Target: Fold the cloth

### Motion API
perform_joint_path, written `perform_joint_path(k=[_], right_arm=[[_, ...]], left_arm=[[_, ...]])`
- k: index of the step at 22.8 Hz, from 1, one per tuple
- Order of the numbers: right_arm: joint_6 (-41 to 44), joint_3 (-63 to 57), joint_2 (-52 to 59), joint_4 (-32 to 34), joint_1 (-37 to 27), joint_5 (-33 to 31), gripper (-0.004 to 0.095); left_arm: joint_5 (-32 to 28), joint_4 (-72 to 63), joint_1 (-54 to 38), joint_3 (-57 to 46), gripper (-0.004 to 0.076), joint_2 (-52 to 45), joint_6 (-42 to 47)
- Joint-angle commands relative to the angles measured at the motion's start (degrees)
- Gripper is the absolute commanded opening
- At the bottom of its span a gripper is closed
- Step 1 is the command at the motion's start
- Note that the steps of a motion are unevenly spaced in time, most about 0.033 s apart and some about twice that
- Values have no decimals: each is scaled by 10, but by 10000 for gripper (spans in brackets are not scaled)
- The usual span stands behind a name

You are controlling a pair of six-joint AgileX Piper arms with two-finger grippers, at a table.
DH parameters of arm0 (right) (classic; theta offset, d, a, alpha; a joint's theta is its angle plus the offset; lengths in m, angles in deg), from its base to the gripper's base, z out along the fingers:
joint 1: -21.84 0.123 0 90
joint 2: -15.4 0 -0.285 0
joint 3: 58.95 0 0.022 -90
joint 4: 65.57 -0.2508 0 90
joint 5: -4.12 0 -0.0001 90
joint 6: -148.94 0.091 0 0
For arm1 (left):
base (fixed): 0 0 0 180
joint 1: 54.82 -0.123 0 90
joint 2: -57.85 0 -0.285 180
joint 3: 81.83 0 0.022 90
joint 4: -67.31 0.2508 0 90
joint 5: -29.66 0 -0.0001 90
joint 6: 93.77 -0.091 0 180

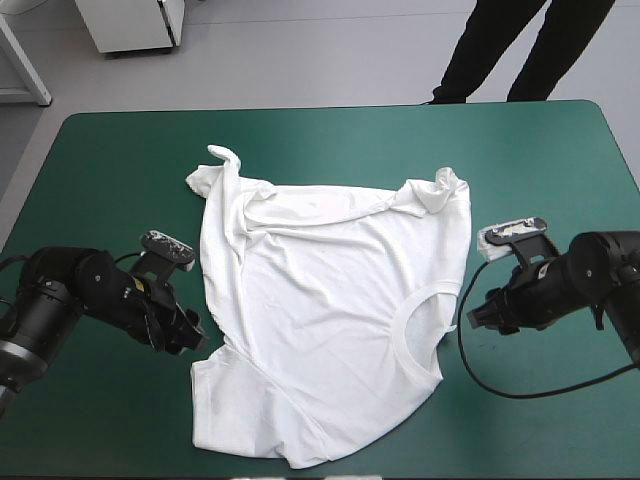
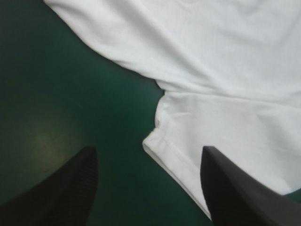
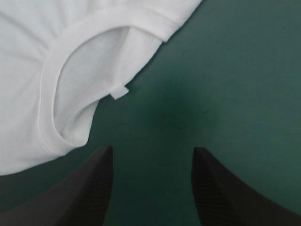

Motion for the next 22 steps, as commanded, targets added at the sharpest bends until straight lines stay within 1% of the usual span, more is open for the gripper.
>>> perform_joint_path(k=[1,3,8,11,14,18,19,21,22], right_arm=[[6,-12,34,3,5,4,487],[8,-12,40,1,5,5,487],[9,-12,40,-4,5,7,487],[11,-12,40,-4,5,7,486],[11,-12,40,-4,5,7,486],[11,-12,40,-21,5,8,486],[11,-12,40,-25,5,9,483],[9,-12,40,-33,5,10,451],[7,-12,40,-37,5,10,437]], left_arm=[[-33,-11,9,-20,462,-8,6],[-54,-12,9,-40,462,1,6],[-80,-14,11,-80,462,29,-2],[-94,-14,33,-113,462,45,-13],[-108,-19,42,-127,462,62,-15],[-130,-23,45,-130,460,92,-16],[-134,-25,45,-130,453,97,-16],[-142,-31,45,-130,403,110,-20],[-145,-39,45,-130,366,114,-25]])
